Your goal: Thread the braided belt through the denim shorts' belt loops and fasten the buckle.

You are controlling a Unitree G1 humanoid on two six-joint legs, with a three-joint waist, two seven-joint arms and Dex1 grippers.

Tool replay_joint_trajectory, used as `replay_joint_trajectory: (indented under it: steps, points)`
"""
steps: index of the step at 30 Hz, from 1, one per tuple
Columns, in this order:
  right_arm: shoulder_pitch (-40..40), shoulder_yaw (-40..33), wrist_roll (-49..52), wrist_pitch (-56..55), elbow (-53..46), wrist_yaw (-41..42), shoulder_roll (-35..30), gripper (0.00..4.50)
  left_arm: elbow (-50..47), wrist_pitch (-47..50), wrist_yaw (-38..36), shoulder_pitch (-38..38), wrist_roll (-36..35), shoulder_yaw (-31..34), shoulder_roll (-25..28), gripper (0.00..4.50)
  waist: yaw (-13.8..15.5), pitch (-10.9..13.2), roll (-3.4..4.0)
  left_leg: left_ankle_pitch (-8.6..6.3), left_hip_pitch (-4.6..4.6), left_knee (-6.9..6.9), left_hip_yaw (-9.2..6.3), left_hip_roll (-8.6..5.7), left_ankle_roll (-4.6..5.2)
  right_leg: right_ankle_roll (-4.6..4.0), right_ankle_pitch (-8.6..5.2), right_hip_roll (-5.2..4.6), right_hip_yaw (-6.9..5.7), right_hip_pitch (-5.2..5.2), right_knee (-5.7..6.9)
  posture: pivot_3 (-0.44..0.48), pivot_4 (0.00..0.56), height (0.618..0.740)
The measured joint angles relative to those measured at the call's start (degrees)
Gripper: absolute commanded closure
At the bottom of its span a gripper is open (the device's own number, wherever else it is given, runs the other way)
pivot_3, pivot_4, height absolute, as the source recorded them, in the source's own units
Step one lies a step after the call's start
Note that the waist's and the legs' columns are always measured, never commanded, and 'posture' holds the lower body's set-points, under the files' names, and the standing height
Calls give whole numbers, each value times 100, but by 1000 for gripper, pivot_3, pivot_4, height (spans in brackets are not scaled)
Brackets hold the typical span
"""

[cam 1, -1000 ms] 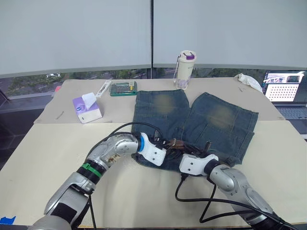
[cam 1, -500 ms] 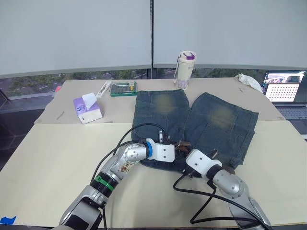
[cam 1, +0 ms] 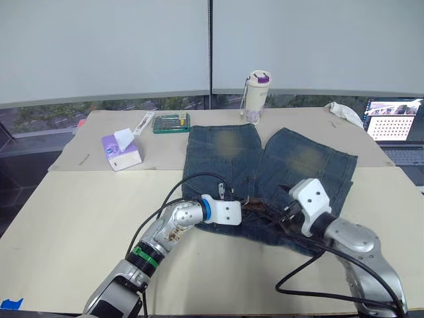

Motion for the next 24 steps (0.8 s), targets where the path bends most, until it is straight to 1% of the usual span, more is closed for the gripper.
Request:
replay_joint_trajectory:
  steps: [2,5,6,9,14,16,24]
  points:
    - [-77,241,-297,-330,291,-21,-345,971,4,-22,12,6,-11,-7,-2,4500,8,0,0,0,-1,2,3,-5,1,0,0,-5,0,1,-1,0,150,740]
    - [-115,925,-1184,-1121,945,-174,-922,971,12,-32,14,6,-29,-13,-28,4500,9,0,0,1,0,4,8,-5,-2,0,0,-5,1,-1,-1,0,150,740]
    - [-122,1083,-1389,-1312,1143,-220,-986,971,13,-44,13,6,-36,-16,-28,4500,7,0,-1,2,0,3,8,-4,-3,0,0,-4,1,-1,-1,0,150,740]
    - [-187,1337,-1682,-1742,1521,-412,-909,971,15,-93,11,6,-36,-22,-8,4500,-4,0,0,5,0,3,11,0,-8,0,0,-3,7,-2,-1,0,150,740]
    - [-455,1469,-1841,-2145,1655,-459,-832,971,16,-130,2,7,-36,-30,24,4500,11,0,0,4,-1,5,9,-1,-7,0,0,-2,6,0,-1,0,150,740]
    - [-465,1544,-1878,-2298,1729,-422,-828,1501,16,-159,-4,18,-41,-30,30,4500,10,-1,1,4,-1,7,11,-2,-7,0,0,-4,7,0,-1,0,150,740]
    - [-452,1681,-1907,-2490,1878,-204,-826,4221,16,-207,-16,40,-142,-27,27,4500,8,-1,1,2,-1,8,10,-2,-4,-1,0,-2,8,0,0,0,150,740]
